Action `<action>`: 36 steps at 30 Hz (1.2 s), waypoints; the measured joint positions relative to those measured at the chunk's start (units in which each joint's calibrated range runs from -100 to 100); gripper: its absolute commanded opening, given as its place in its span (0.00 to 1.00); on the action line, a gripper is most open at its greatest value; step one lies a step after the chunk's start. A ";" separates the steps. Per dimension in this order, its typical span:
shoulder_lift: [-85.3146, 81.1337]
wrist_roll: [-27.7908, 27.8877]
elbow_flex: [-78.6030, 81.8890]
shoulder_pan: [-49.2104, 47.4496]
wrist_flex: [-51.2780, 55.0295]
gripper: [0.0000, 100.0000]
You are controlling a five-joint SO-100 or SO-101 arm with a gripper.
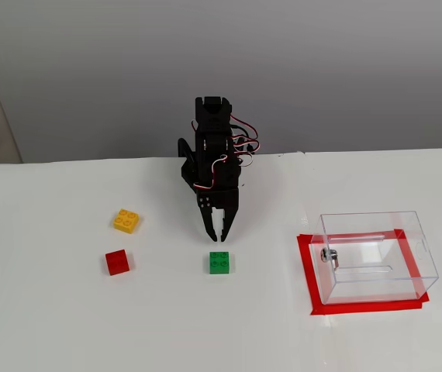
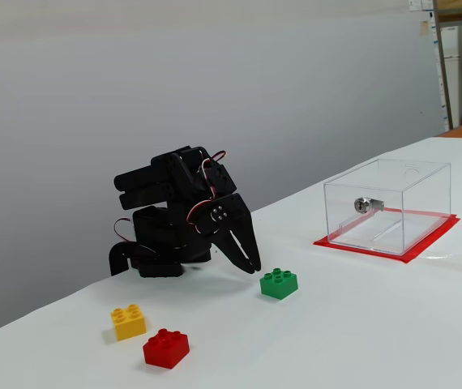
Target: Pick the green lego brick and place it into the transparent box
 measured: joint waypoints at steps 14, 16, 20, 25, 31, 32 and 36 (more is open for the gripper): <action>0.00 0.00 0.00 0.00 0.00 0.04; 0.00 0.10 -0.09 0.00 0.00 0.04; 3.64 0.10 -0.71 0.00 -3.34 0.04; 11.16 0.10 -1.24 -1.50 -10.63 0.04; 17.00 0.10 -6.53 -6.84 -11.74 0.04; 17.76 0.10 -7.59 -8.33 -11.83 0.04; 19.79 0.10 -11.03 -9.51 -12.60 0.05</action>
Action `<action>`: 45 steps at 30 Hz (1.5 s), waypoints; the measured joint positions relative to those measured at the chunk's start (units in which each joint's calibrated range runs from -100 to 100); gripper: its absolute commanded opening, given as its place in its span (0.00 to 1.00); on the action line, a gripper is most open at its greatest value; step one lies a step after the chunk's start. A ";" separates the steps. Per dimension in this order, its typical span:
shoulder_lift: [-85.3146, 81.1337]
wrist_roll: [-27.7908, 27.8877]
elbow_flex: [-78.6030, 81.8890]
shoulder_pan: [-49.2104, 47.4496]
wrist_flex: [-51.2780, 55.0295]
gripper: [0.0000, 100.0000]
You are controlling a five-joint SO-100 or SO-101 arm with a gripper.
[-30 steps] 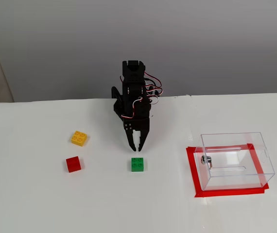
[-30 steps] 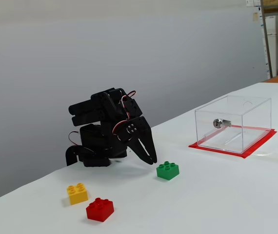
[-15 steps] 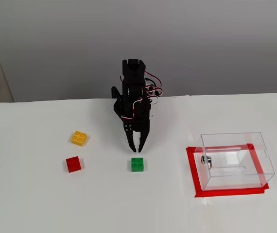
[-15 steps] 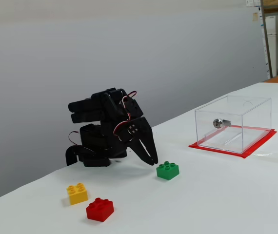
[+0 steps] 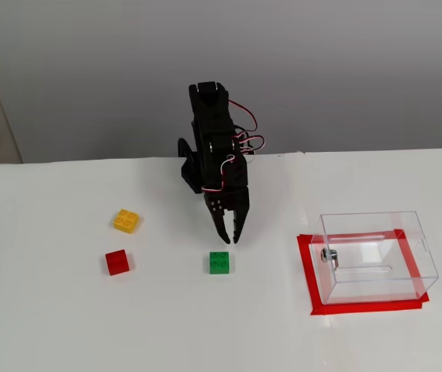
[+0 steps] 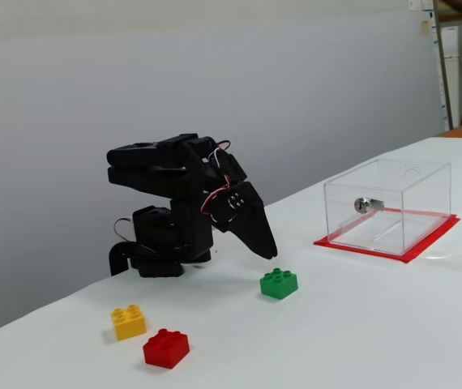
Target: Pick the green lego brick and place it into the transparent box
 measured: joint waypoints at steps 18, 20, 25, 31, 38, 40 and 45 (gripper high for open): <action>15.05 0.00 -12.80 1.39 -0.43 0.05; 16.58 0.00 -12.80 1.39 -0.43 0.05; 18.86 0.00 -12.89 0.75 -0.43 0.09; 19.11 0.00 -12.97 0.75 -0.43 0.27; 19.11 0.00 -12.97 0.75 -3.17 0.34; 19.45 0.00 -12.97 0.75 -4.54 0.37; 23.59 0.00 -12.97 0.75 -7.80 0.41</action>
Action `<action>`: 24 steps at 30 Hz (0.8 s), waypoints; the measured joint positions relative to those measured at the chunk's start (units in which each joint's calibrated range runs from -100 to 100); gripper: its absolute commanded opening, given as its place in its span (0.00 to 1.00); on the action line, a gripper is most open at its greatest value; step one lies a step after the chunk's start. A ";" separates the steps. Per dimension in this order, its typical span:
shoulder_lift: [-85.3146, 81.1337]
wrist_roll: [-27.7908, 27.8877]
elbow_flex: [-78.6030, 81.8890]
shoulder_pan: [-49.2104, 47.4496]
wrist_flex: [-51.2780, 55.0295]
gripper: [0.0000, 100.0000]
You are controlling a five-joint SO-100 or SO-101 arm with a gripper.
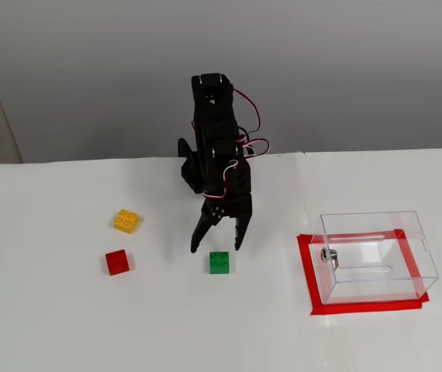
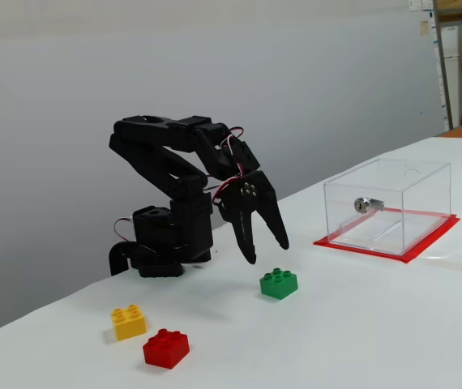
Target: Pick the green lego brick and place it into the transparent box
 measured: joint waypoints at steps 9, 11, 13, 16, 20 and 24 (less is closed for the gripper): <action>6.51 0.00 0.00 0.00 -1.71 0.40; 7.44 0.00 0.00 0.00 -3.00 0.40; 8.37 0.00 0.00 0.00 -4.71 0.40; 10.23 0.00 0.00 0.00 -6.86 0.40; 12.94 -0.15 0.00 0.00 -8.40 0.40; 14.63 -0.20 0.00 -1.28 -8.48 0.41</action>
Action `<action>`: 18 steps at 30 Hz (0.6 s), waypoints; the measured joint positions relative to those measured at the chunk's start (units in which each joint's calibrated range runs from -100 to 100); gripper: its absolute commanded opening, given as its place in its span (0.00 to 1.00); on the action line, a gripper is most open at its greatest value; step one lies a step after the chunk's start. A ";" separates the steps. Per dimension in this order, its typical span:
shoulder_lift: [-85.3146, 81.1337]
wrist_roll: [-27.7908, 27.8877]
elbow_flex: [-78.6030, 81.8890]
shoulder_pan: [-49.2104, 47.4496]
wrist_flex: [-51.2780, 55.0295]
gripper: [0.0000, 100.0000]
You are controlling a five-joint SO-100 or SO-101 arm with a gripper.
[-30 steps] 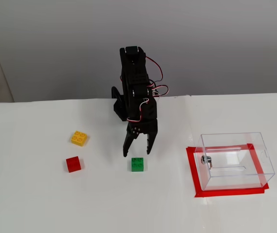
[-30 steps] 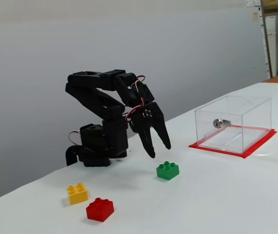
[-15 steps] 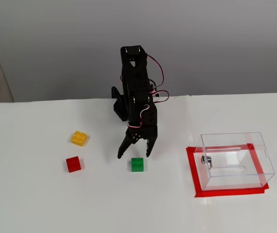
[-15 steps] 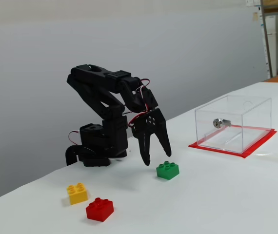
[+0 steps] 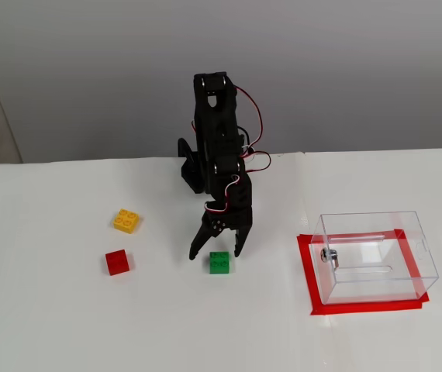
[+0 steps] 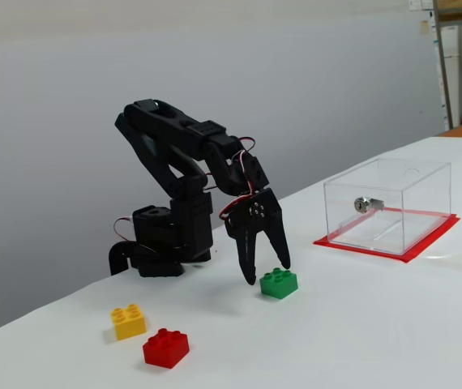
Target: Pick the green lego brick and place it into the transparent box
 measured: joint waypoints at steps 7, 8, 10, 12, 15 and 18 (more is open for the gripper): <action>0.25 0.00 0.00 -1.07 -0.09 0.41; 0.25 0.00 0.18 -1.18 -0.09 0.41; 0.34 0.00 0.71 -2.03 -1.11 0.41; 0.34 0.00 1.77 -2.67 -2.66 0.41; 0.34 0.00 3.44 -2.56 -5.31 0.41; 0.34 0.00 3.44 -2.67 -6.08 0.41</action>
